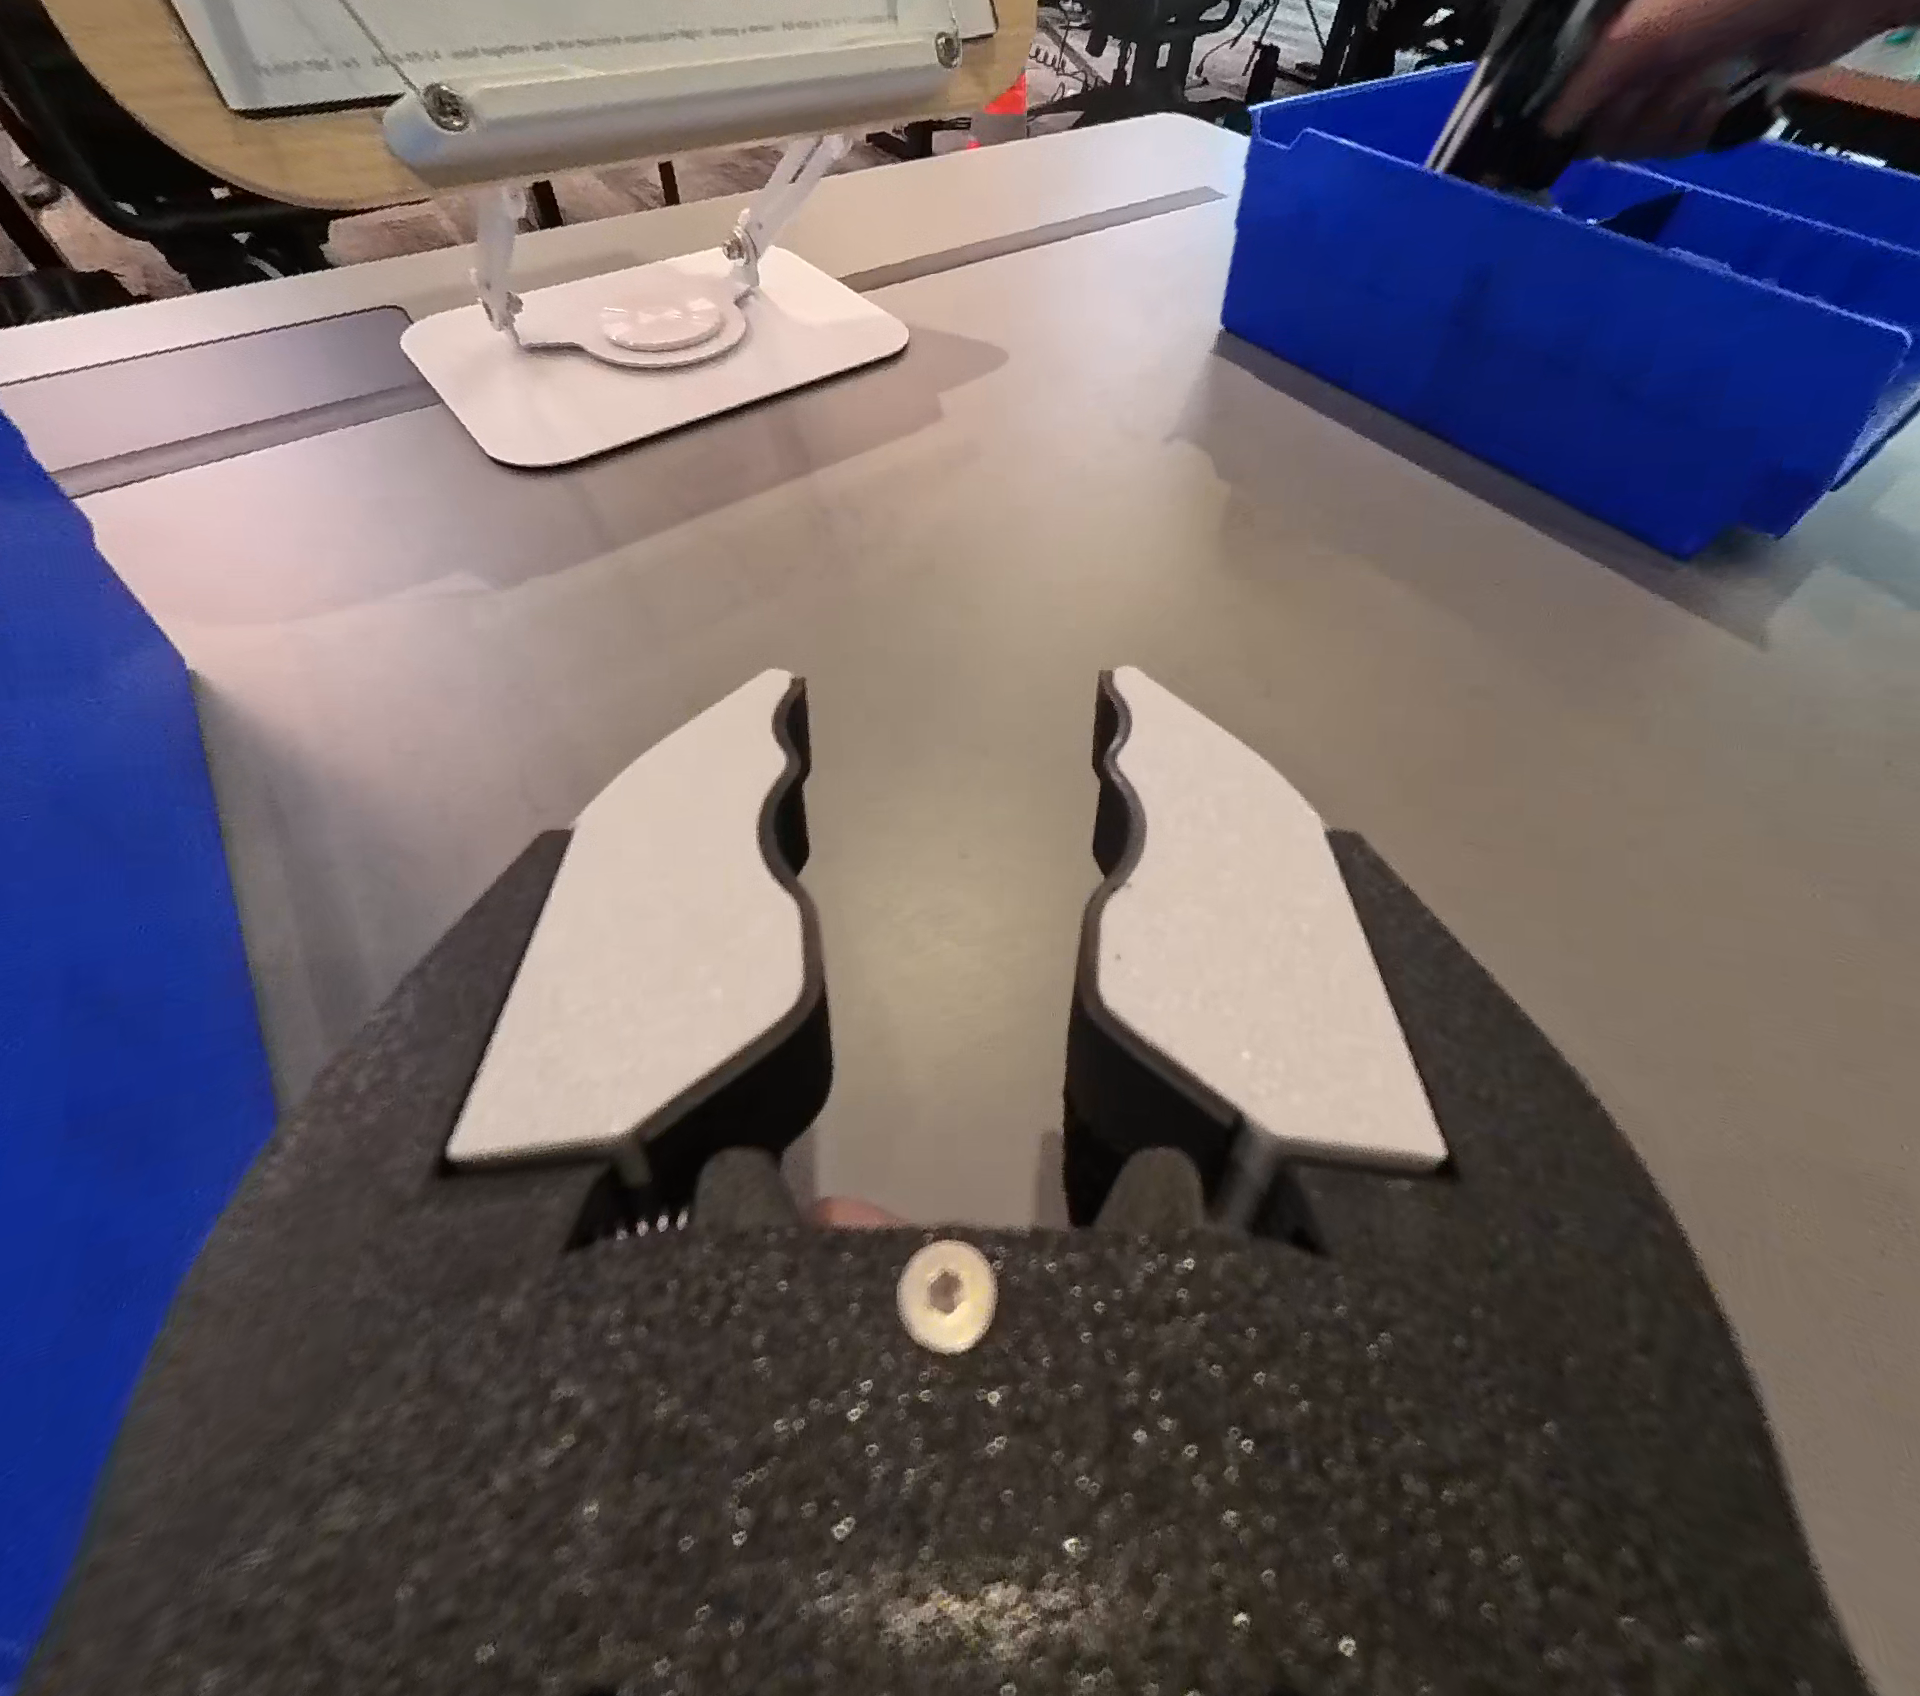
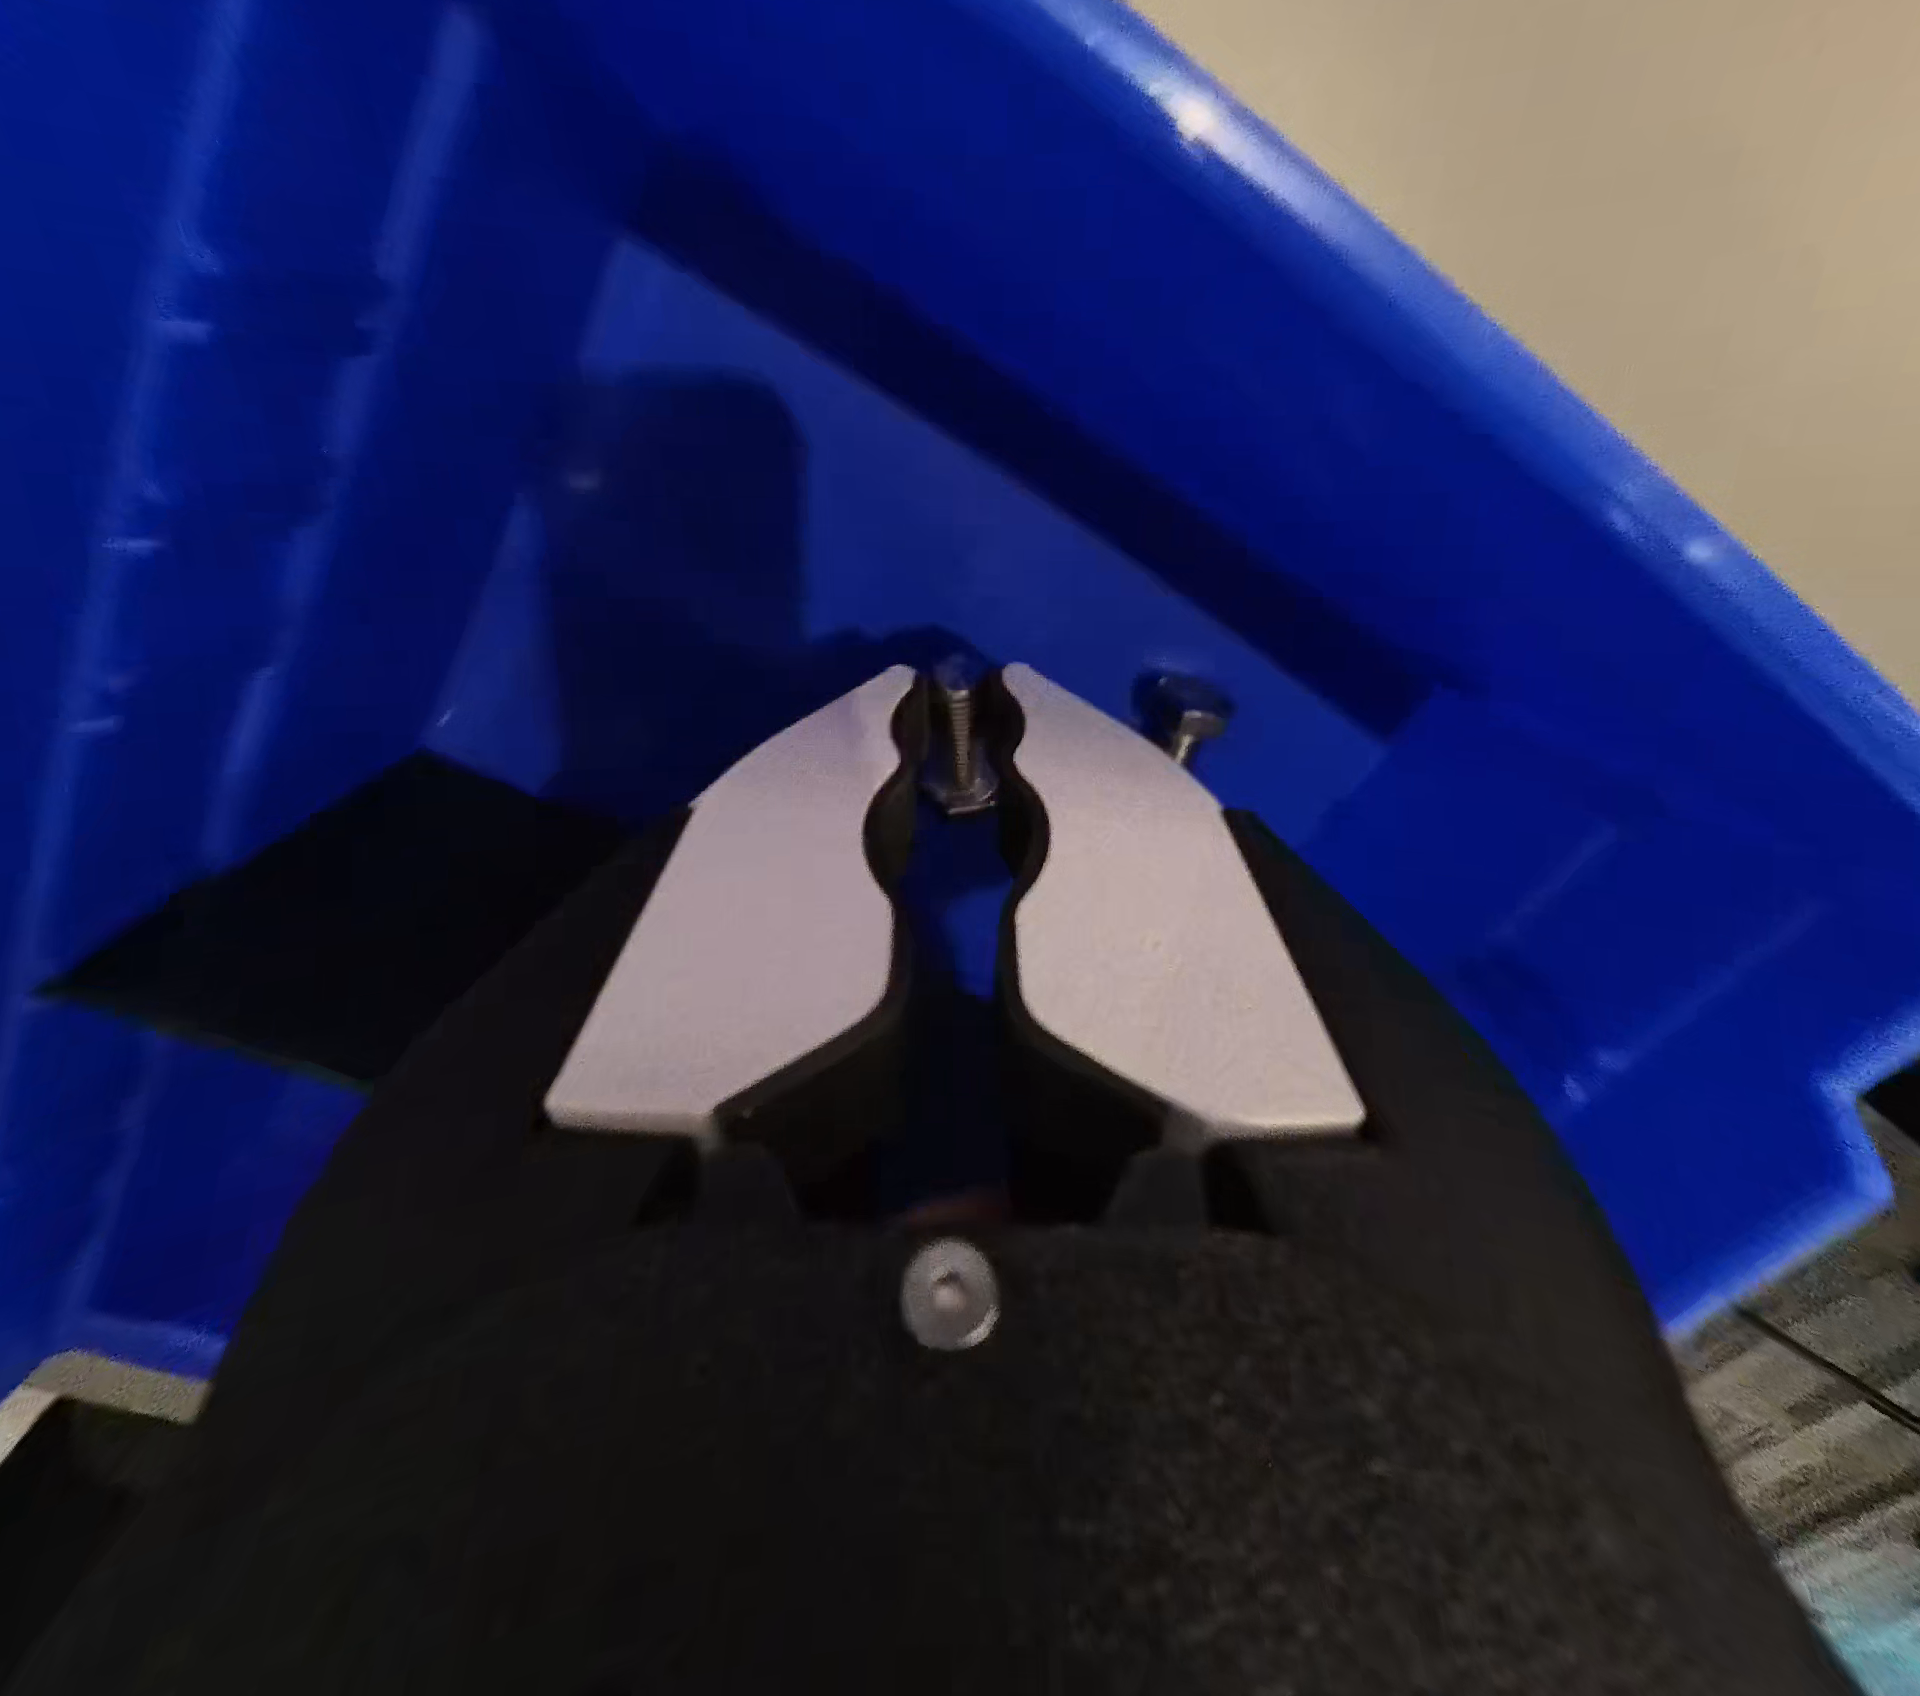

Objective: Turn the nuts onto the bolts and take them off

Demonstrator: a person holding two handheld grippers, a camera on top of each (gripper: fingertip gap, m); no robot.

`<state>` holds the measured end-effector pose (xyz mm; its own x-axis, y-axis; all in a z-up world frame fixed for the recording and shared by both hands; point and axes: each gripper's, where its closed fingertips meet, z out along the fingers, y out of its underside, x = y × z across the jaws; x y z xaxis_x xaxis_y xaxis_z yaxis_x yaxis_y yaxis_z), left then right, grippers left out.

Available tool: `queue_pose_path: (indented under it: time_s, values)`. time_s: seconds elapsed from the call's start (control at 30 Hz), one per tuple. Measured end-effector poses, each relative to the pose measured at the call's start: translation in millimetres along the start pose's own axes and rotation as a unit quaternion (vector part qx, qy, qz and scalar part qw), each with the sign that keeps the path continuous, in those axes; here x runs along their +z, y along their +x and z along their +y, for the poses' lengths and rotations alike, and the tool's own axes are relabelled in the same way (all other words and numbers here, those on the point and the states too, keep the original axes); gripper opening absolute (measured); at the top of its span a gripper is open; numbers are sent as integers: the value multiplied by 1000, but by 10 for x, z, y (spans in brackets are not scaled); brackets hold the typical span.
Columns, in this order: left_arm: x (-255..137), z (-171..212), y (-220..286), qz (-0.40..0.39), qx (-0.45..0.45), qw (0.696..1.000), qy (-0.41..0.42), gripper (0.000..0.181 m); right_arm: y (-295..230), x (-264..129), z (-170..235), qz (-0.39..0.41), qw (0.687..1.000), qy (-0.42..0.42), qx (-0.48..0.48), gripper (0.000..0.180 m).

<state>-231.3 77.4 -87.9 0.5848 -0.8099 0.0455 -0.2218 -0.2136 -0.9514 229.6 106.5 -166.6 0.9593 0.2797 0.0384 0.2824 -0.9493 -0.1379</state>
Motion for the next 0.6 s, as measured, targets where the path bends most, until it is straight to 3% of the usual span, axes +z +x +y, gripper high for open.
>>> queue_pose_path:
  time_s: [0.43,0.53,0.6]
  values:
    - [75,116,67,11,4,1000,-28,53,-77,250,-10,-27,1000,-8,-15,11]
    - [107,173,108,22,1,999,-43,54,7,172,-23,7,1000,11,-16,34]
    - [121,195,130,28,-1,998,-48,54,110,-72,-61,67,997,42,-20,38]
